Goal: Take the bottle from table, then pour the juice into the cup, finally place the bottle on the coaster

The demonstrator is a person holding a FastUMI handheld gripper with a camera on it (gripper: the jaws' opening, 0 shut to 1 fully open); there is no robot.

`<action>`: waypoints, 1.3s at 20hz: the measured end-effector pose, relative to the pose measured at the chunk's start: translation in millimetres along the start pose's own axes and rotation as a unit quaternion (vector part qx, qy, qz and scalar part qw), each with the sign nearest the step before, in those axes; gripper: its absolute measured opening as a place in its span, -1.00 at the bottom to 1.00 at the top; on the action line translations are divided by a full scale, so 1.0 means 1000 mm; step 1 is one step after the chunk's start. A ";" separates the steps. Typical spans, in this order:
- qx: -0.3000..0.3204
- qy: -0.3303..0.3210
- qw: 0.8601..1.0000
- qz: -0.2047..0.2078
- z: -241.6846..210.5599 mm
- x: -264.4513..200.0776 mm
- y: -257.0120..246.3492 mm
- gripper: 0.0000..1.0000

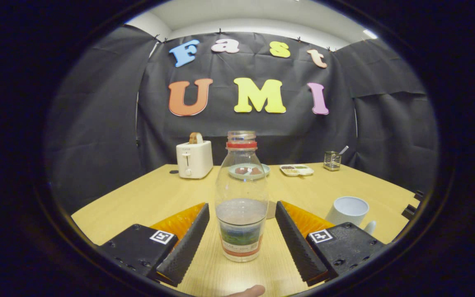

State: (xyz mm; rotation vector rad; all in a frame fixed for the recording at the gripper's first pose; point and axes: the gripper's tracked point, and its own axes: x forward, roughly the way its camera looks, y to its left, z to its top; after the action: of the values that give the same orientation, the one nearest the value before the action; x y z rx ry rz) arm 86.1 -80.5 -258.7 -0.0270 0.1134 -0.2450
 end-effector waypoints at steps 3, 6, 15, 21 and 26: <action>0.005 -0.012 1.000 -0.006 0.001 0.011 -0.001 1.00; 0.003 0.003 1.000 -0.013 -0.010 0.030 -0.002 1.00; 0.078 0.015 0.997 -0.006 0.035 0.003 -0.013 0.57; 0.194 0.026 0.980 0.033 0.062 -0.014 -0.007 0.56; 0.288 0.049 0.954 0.070 0.065 -0.013 0.008 0.56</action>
State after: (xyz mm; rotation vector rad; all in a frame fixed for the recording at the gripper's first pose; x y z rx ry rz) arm 83.3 -68.7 -192.9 0.5735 0.1379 -0.1311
